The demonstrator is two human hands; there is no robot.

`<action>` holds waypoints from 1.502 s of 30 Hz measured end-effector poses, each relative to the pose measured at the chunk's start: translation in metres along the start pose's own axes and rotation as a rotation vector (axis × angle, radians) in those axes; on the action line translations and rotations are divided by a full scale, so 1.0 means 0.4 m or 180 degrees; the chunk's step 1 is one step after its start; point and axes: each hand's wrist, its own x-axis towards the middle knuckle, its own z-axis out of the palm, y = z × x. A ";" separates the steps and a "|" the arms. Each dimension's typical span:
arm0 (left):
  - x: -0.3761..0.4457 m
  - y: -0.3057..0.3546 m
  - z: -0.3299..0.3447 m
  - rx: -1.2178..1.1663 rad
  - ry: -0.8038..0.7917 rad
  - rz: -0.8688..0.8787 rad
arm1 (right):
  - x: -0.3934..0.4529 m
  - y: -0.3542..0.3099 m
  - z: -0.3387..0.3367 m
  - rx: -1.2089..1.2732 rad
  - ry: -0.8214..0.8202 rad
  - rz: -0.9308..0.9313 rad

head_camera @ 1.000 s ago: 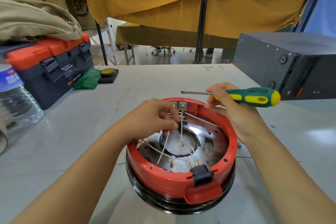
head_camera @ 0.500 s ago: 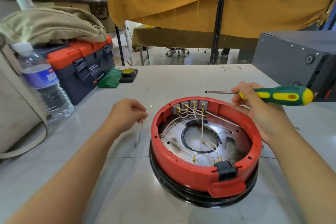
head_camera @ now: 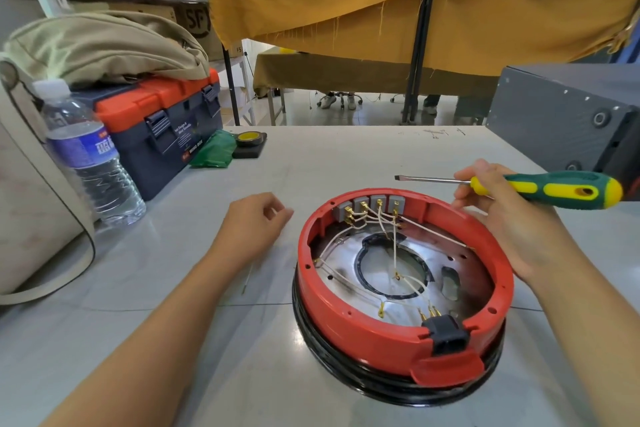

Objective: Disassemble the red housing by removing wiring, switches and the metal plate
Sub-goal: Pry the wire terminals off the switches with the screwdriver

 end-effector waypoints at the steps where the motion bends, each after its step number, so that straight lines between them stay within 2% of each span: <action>1: -0.001 0.027 -0.008 -0.0117 0.0035 0.0147 | -0.002 -0.003 0.000 0.0011 -0.0014 0.0061; 4: -0.008 0.110 -0.023 -0.0131 -0.0381 0.0561 | -0.004 -0.008 -0.001 -0.0083 0.0039 0.0118; 8: -0.024 0.192 -0.001 0.0741 -0.1297 0.1058 | -0.009 -0.018 -0.002 -0.0195 0.0019 0.0027; 12: -0.038 0.224 0.045 0.1275 -0.1650 0.0932 | -0.007 -0.030 -0.013 -0.0303 -0.0058 0.0010; 15: -0.031 0.228 0.065 0.1423 -0.1700 0.0918 | -0.004 -0.039 -0.026 -0.0378 -0.0187 0.0039; 18: -0.016 0.226 0.076 0.1477 -0.1683 0.1167 | -0.001 -0.049 -0.044 -0.0318 -0.0351 0.0088; 22: 0.011 0.220 0.069 0.1193 -0.1702 0.1471 | -0.001 -0.051 -0.059 -0.0320 -0.0574 0.0149; 26: 0.027 0.212 0.058 0.0929 -0.1768 0.1769 | 0.004 -0.049 -0.051 -0.0038 -0.0306 -0.0081; 30: 0.024 0.217 0.049 0.0353 -0.1625 0.1560 | 0.011 -0.047 -0.055 0.0099 0.0026 -0.0266; 33: 0.010 0.227 0.043 0.0884 -0.1029 0.1479 | 0.014 -0.049 -0.054 0.0026 0.0158 -0.0364; 34: 0.002 0.233 0.043 0.1123 -0.0980 0.1448 | 0.015 -0.050 -0.053 0.0000 0.0166 -0.0389; 38: -0.029 0.259 0.059 0.1794 -0.1375 0.1427 | 0.017 -0.048 -0.043 -0.0295 0.0111 -0.0439; 45: -0.007 0.267 0.051 0.1524 -0.1665 0.1619 | 0.024 -0.051 -0.030 -0.0490 0.0293 -0.0656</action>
